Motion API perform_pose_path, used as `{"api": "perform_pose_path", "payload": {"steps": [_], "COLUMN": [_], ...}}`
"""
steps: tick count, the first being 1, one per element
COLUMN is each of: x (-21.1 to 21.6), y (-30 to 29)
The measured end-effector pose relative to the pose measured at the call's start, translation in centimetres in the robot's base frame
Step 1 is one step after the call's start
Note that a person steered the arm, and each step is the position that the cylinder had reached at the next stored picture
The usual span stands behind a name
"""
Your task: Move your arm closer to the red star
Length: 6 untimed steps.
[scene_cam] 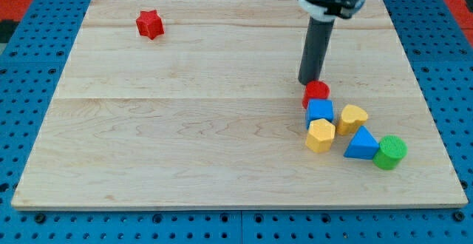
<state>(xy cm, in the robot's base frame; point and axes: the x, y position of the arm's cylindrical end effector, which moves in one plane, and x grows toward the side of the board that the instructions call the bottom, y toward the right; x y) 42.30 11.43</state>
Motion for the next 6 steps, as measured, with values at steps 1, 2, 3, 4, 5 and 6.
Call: {"api": "perform_pose_path", "payload": {"steps": [1, 2, 3, 4, 5, 6], "x": [-0.5, -5.7, -10.2, -14.7, -17.6, -19.8], "y": [1.4, -3.0, -5.2, -9.1, -15.2, -23.3]}}
